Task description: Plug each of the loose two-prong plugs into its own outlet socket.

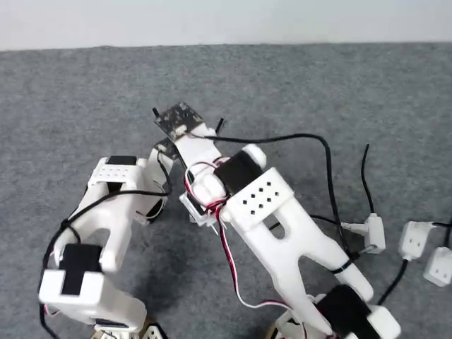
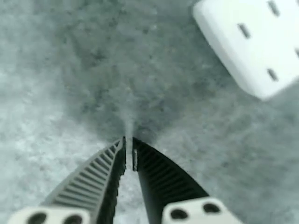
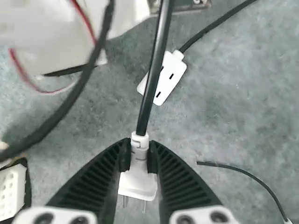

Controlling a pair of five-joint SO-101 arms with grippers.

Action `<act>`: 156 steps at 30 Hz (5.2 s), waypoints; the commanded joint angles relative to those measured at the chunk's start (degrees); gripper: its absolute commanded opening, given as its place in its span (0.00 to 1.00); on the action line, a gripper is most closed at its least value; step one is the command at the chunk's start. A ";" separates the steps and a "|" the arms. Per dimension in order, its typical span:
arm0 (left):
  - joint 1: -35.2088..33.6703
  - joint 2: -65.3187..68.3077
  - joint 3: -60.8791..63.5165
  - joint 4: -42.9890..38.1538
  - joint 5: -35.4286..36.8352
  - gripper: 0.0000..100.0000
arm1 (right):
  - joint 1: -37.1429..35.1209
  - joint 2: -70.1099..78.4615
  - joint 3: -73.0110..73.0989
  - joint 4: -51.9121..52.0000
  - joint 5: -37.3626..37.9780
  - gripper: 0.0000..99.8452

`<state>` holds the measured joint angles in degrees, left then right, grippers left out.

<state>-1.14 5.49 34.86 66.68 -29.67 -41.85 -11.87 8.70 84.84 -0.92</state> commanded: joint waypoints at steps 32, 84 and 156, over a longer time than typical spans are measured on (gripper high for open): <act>6.77 -24.88 21.85 -10.02 -10.02 0.02 | 7.87 5.41 4.57 -18.42 -1.76 0.01; -5.71 -24.88 18.33 -20.22 7.47 0.02 | 5.05 11.91 12.66 -38.46 -8.53 0.01; -5.71 -24.53 18.42 -20.04 7.74 0.02 | 2.15 -10.51 52.04 -29.49 12.57 0.01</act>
<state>-6.42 -17.54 56.66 47.69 -22.55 -39.74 -24.09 52.84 49.67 8.48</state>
